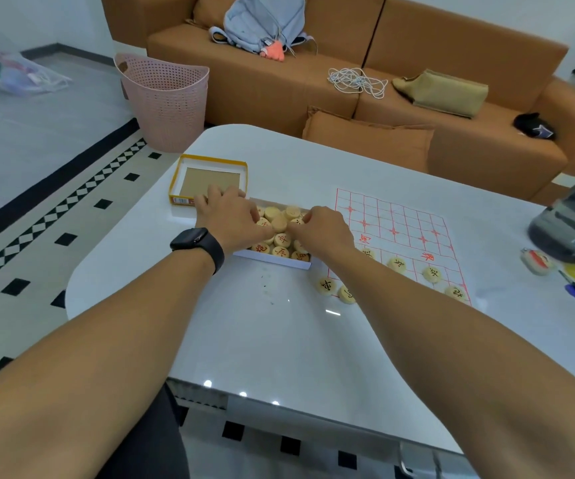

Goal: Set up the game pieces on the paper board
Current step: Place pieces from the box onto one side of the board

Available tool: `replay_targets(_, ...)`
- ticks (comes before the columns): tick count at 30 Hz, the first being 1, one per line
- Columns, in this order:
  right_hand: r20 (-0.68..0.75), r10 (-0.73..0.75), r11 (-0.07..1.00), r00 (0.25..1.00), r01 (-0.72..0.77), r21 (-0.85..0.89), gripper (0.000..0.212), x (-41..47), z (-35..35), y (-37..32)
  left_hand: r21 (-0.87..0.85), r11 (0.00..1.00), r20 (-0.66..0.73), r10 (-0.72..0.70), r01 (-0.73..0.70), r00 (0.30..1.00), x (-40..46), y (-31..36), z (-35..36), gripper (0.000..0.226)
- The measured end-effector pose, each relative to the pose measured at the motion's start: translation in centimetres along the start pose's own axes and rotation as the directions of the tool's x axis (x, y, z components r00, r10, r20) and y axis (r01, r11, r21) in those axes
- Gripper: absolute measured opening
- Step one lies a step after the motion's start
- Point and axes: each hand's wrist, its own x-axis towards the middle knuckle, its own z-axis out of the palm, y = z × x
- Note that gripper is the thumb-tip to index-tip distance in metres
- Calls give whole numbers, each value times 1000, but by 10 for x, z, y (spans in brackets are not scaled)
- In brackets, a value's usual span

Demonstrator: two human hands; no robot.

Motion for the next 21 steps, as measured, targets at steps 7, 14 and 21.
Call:
replay_targets(7, -66, -81, 996, 994, 80, -28, 25, -8, 4, -1, 111, 990, -24, -83, 85, 996, 25, 19, 14, 39)
replay_targets(14, -109, -88, 996, 990, 87, -17, 34, -4, 11, -6, 148, 985, 25, -96, 92, 995, 40, 23, 23, 47)
replay_targets(21, -129, -108, 993, 986, 101, -63, 33, -3, 1, 1, 195, 972, -7, -129, 128, 992, 44, 31, 23, 55)
